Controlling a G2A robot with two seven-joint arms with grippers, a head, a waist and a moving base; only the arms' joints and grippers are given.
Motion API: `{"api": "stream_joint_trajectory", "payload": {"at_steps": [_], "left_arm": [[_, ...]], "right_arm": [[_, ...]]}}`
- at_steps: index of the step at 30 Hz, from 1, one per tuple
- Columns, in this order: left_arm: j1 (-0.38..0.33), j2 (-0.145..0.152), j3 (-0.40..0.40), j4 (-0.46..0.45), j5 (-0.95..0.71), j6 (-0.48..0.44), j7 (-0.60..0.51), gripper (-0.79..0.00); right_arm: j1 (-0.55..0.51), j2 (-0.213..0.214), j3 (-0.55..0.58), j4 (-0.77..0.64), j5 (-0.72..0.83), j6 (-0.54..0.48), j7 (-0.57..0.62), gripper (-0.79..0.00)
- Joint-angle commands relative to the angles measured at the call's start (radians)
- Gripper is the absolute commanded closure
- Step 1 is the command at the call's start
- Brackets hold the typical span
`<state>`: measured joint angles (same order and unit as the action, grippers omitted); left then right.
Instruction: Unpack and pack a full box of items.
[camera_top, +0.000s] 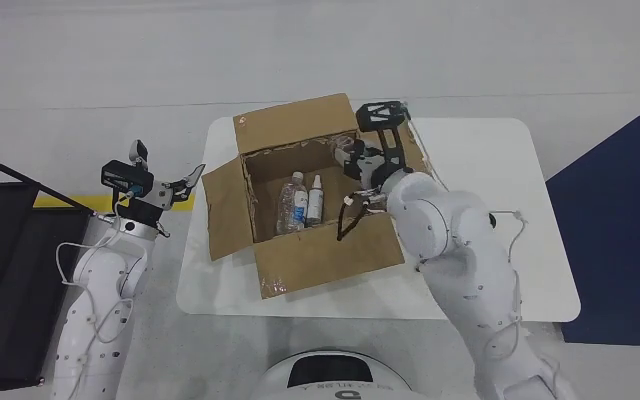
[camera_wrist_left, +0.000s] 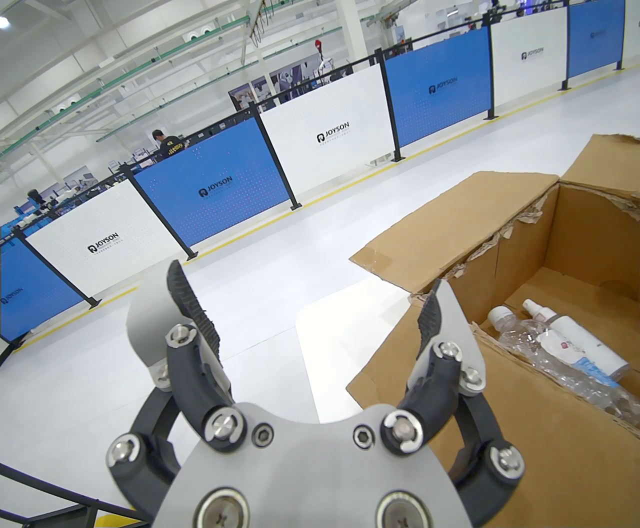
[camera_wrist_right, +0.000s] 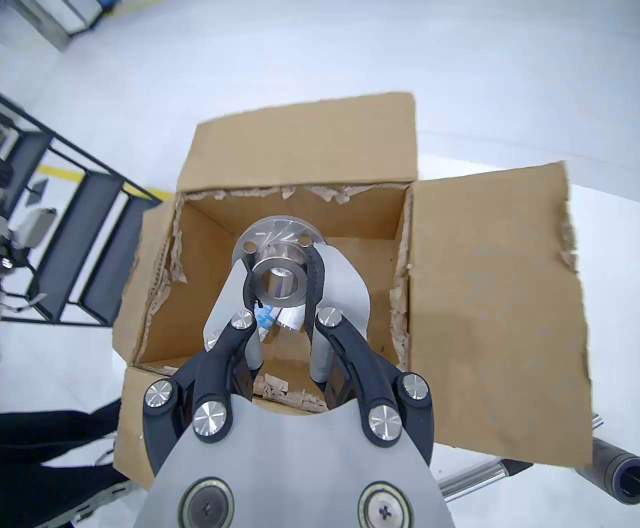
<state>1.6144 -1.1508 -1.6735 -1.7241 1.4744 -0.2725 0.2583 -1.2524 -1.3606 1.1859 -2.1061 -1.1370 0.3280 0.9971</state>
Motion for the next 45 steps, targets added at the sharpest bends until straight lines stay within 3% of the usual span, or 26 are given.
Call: {"api": "stream_joint_trajectory", "payload": {"at_steps": [1, 7, 14, 21, 26, 30, 45], "left_arm": [[0.000, 0.000, 0.000, 0.000, 0.000, 0.000, 0.000, -0.785], [0.000, 0.000, 0.000, 0.000, 0.000, 0.000, 0.000, -0.785], [0.000, 0.000, 0.000, 0.000, 0.000, 0.000, 0.000, -0.785], [0.000, 0.000, 0.000, 0.000, 0.000, 0.000, 0.000, -0.785], [0.000, 0.000, 0.000, 0.000, 0.000, 0.000, 0.000, -0.785], [0.000, 0.000, 0.000, 0.000, 0.000, 0.000, 0.000, -0.785], [0.000, 0.000, 0.000, 0.000, 0.000, 0.000, 0.000, -0.785]], "right_arm": [[-0.087, 0.007, 0.080, -0.082, 0.015, 0.004, -0.042, 0.000], [-0.329, 0.021, 0.277, -0.243, 0.061, 0.041, -0.150, 0.000], [-0.565, 0.017, 0.456, -0.244, 0.223, 0.074, -0.322, 0.000], [-0.693, 0.018, 0.538, -0.235, 0.302, 0.152, -0.204, 0.000], [-0.708, 0.025, 0.570, -0.176, 0.312, 0.197, -0.070, 0.000], [-0.657, 0.033, 0.568, -0.111, 0.259, 0.249, 0.021, 0.000], [-0.484, 0.054, 0.540, 0.137, 0.103, 0.351, 0.144, 0.000]]}}
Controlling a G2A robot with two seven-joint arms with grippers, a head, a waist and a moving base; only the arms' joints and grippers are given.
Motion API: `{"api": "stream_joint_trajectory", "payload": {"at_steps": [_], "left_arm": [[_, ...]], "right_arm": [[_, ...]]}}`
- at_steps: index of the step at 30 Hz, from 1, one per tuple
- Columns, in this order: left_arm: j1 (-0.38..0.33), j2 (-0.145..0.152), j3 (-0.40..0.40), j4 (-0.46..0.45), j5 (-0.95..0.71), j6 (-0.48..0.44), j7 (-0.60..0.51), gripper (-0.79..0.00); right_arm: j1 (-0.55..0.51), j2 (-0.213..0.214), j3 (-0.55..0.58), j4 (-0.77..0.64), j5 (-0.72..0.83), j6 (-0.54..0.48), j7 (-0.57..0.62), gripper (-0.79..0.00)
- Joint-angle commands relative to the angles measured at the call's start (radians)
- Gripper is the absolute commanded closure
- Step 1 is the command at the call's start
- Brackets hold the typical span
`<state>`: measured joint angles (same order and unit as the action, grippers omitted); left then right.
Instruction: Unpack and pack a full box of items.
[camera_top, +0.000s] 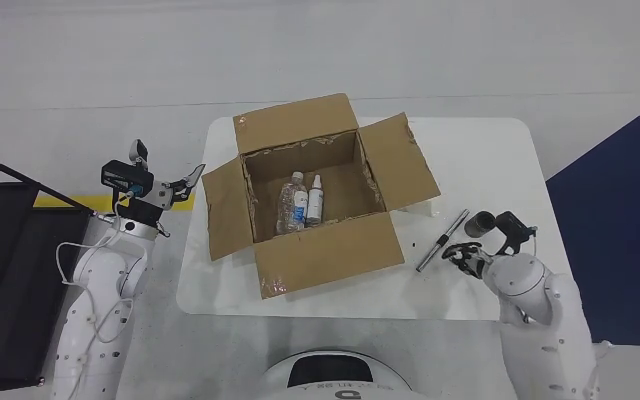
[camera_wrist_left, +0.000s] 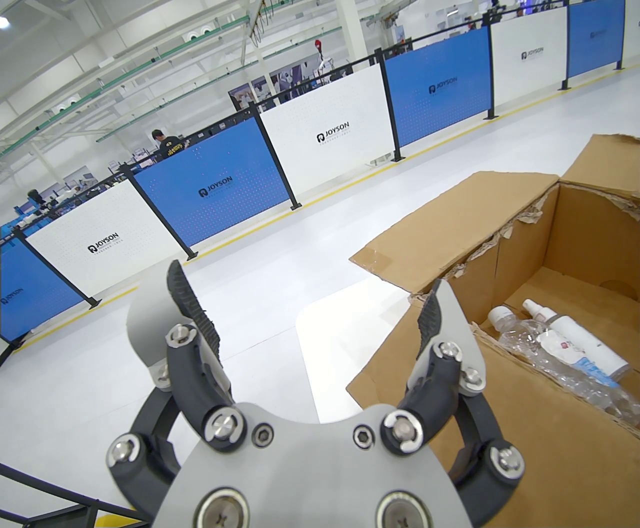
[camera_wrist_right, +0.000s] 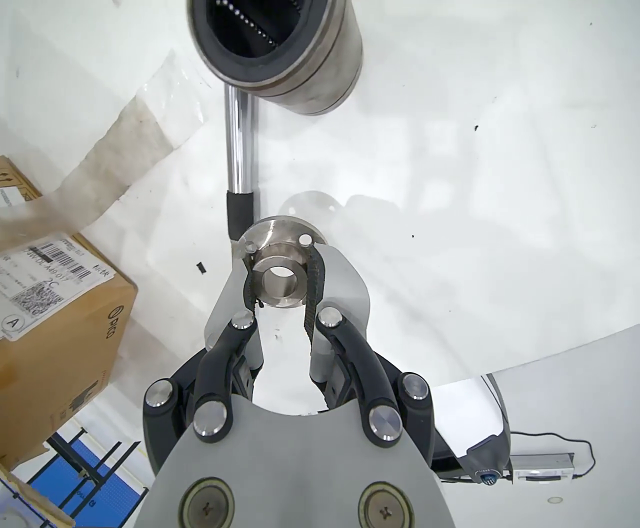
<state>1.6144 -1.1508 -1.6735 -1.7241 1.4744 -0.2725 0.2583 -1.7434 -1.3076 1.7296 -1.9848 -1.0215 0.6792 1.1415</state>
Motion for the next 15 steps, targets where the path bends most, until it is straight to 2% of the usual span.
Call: {"api": "stream_joint_trajectory", "payload": {"at_steps": [1, 13, 15], "left_arm": [[0.000, 0.000, 0.000, 0.000, 0.000, 0.000, 0.000, -0.785], [0.000, 0.000, 0.000, 0.000, 0.000, 0.000, 0.000, -0.785], [0.000, 0.000, 0.000, 0.000, 0.000, 0.000, 0.000, -0.785]], "right_arm": [[0.014, 0.001, -0.007, 0.030, -0.024, 0.000, -0.001, 0.000], [0.072, -0.004, -0.022, 0.126, -0.042, -0.021, 0.020, 0.000], [0.072, -0.006, -0.025, 0.122, -0.042, -0.019, 0.019, -0.086]]}}
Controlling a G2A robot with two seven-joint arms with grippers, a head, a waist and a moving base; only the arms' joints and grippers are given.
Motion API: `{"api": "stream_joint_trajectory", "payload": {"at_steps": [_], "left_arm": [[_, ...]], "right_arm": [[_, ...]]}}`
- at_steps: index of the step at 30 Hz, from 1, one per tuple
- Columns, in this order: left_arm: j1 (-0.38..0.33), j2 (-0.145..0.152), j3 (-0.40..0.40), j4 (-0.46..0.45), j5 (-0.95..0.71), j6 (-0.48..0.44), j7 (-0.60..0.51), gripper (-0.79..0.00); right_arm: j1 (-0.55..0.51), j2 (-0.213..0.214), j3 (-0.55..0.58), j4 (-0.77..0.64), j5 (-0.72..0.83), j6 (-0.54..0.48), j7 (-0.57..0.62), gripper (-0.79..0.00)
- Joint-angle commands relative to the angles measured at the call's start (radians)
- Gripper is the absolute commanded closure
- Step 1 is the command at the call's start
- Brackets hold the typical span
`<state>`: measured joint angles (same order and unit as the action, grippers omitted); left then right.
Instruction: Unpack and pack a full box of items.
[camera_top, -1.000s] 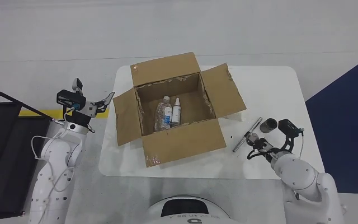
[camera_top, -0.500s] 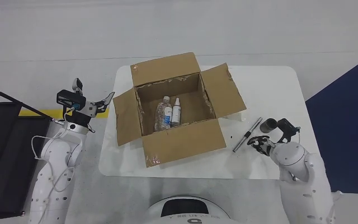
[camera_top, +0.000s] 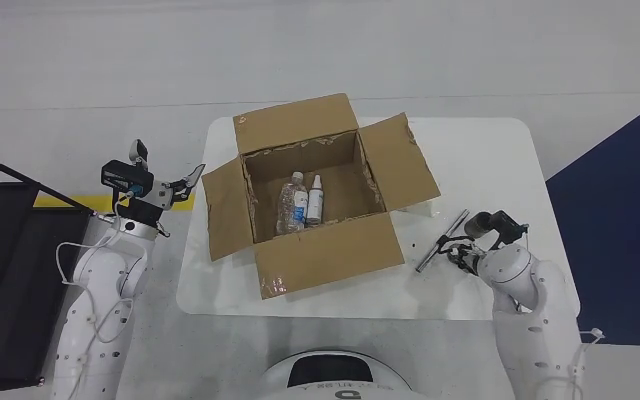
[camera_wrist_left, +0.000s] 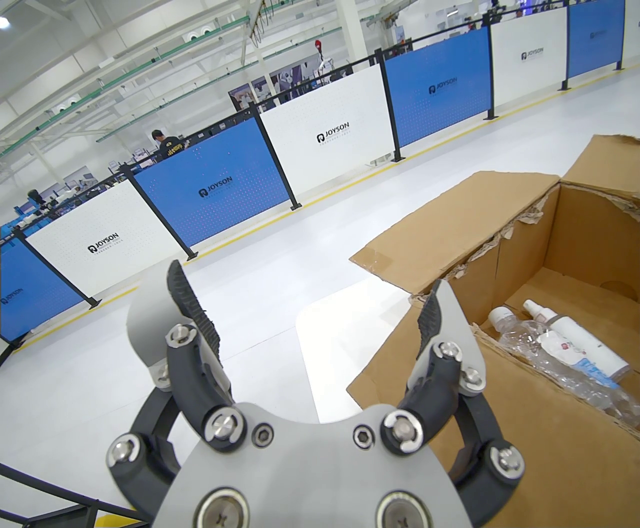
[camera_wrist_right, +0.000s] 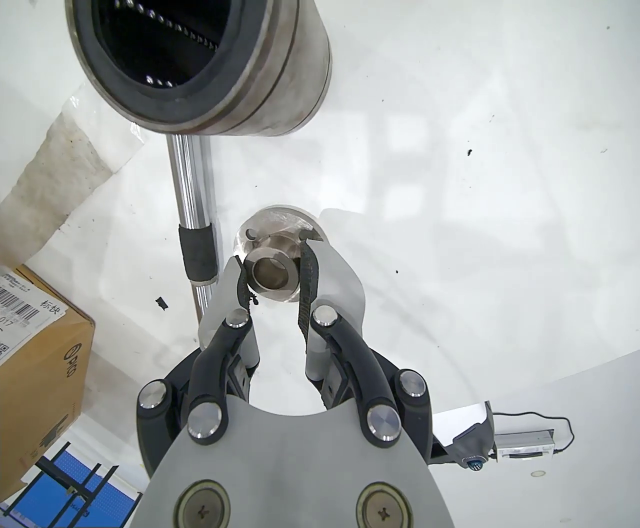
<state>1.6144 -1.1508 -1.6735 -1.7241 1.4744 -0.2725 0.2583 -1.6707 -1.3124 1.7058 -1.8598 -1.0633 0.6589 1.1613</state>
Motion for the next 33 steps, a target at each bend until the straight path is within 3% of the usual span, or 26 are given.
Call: {"api": "stream_joint_trajectory", "payload": {"at_steps": [1, 4, 8, 13, 18, 20, 21, 24, 27, 29, 31, 32, 33], "left_arm": [[0.000, 0.000, 0.000, 0.000, 0.000, 0.000, 0.000, -0.785], [0.000, 0.000, 0.000, 0.000, 0.000, 0.000, 0.000, -0.785], [0.000, 0.000, 0.000, 0.000, 0.000, 0.000, 0.000, -0.785], [0.000, 0.000, 0.000, 0.000, 0.000, 0.000, 0.000, -0.785], [0.000, 0.000, 0.000, 0.000, 0.000, 0.000, 0.000, -0.785], [0.000, 0.000, 0.000, 0.000, 0.000, 0.000, 0.000, -0.785], [0.000, 0.000, 0.000, 0.000, 0.000, 0.000, 0.000, -0.785], [0.000, 0.000, 0.000, 0.000, 0.000, 0.000, 0.000, -0.785], [0.000, 0.000, 0.000, 0.000, 0.000, 0.000, 0.000, -0.785], [0.000, 0.000, 0.000, 0.000, 0.000, 0.000, 0.000, -0.785], [0.000, 0.000, 0.000, 0.000, 0.000, 0.000, 0.000, -0.785], [0.000, 0.000, 0.000, 0.000, 0.000, 0.000, 0.000, -0.785], [0.000, 0.000, 0.000, 0.000, 0.000, 0.000, 0.000, -0.785]], "right_arm": [[-0.002, -0.002, -0.001, -0.010, -0.003, 0.003, -0.003, -0.129], [-0.017, -0.005, 0.003, -0.054, -0.004, 0.013, -0.013, -0.280], [-0.055, -0.010, 0.014, -0.146, 0.013, 0.030, -0.030, -0.357], [-0.100, -0.014, 0.022, -0.314, 0.041, 0.051, -0.053, -0.379], [-0.093, -0.020, -0.052, -0.490, 0.197, -0.155, -0.184, -0.382], [-0.055, -0.019, -0.109, -0.490, 0.225, -0.260, -0.235, -0.739], [-0.033, -0.018, -0.141, -0.490, 0.220, -0.301, -0.234, -0.754], [0.059, -0.016, -0.242, -0.490, 0.193, -0.353, -0.196, -0.643], [0.167, -0.018, -0.342, -0.463, 0.150, -0.334, -0.125, -0.551], [0.261, -0.023, -0.423, -0.396, 0.140, -0.327, -0.089, -0.539], [0.356, -0.032, -0.501, -0.316, 0.121, -0.297, -0.063, -0.610], [0.399, -0.037, -0.539, -0.278, 0.119, -0.281, -0.051, -0.723], [0.439, -0.043, -0.570, -0.246, 0.122, -0.263, -0.048, -0.785]]}}
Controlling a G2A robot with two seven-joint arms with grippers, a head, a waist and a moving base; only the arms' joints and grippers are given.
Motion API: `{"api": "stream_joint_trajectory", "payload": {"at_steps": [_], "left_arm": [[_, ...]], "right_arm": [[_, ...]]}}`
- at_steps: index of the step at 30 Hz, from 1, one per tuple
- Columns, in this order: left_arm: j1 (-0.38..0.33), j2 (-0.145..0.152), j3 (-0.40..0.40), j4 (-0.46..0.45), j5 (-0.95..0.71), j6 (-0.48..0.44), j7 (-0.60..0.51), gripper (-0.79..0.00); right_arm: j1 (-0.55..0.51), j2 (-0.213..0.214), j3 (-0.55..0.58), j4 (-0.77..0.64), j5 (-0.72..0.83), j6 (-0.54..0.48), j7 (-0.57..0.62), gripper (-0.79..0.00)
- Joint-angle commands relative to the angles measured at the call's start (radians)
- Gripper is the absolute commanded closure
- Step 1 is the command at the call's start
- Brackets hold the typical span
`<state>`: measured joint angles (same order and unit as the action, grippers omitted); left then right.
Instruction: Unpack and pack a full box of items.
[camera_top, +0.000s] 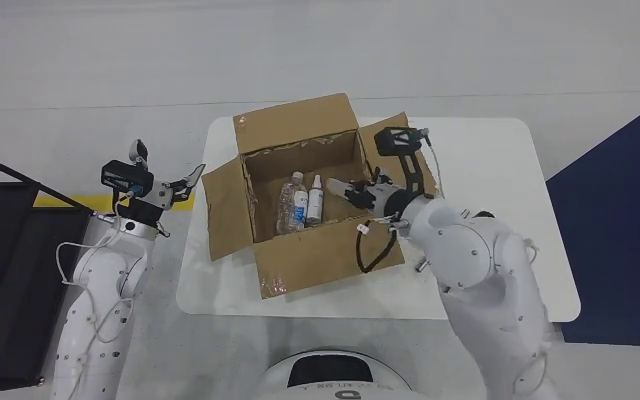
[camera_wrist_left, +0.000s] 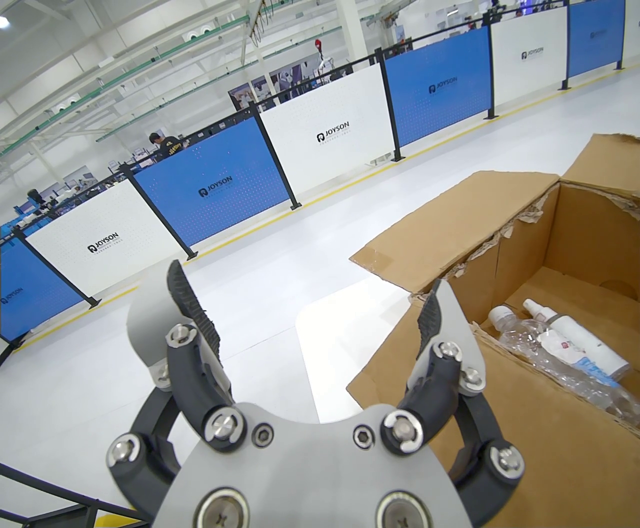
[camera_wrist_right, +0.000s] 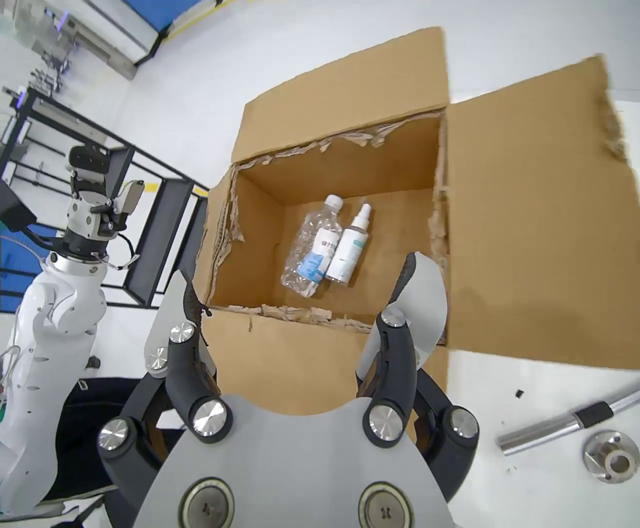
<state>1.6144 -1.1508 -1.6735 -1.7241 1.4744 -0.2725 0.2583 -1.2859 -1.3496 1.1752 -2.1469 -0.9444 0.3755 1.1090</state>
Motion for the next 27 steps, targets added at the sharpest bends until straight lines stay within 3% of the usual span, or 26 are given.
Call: {"api": "stream_joint_trajectory", "payload": {"at_steps": [1, 13, 20, 27], "left_arm": [[0.000, 0.000, 0.000, 0.000, 0.000, 0.000, 0.000, -0.785], [0.000, 0.000, 0.000, 0.000, 0.000, 0.000, 0.000, -0.785], [0.000, 0.000, 0.000, 0.000, 0.000, 0.000, 0.000, -0.785], [0.000, 0.000, 0.000, 0.000, 0.000, 0.000, 0.000, -0.785]], "right_arm": [[0.087, -0.012, -0.060, 0.063, 0.014, 0.041, -0.006, -0.785], [0.105, -0.016, -0.085, 0.109, 0.021, 0.052, -0.018, -0.785], [0.327, -0.067, -0.332, 0.437, -0.097, 0.141, 0.071, -0.785], [0.503, -0.146, -0.496, 0.773, -0.118, 0.236, 0.100, -0.625]]}}
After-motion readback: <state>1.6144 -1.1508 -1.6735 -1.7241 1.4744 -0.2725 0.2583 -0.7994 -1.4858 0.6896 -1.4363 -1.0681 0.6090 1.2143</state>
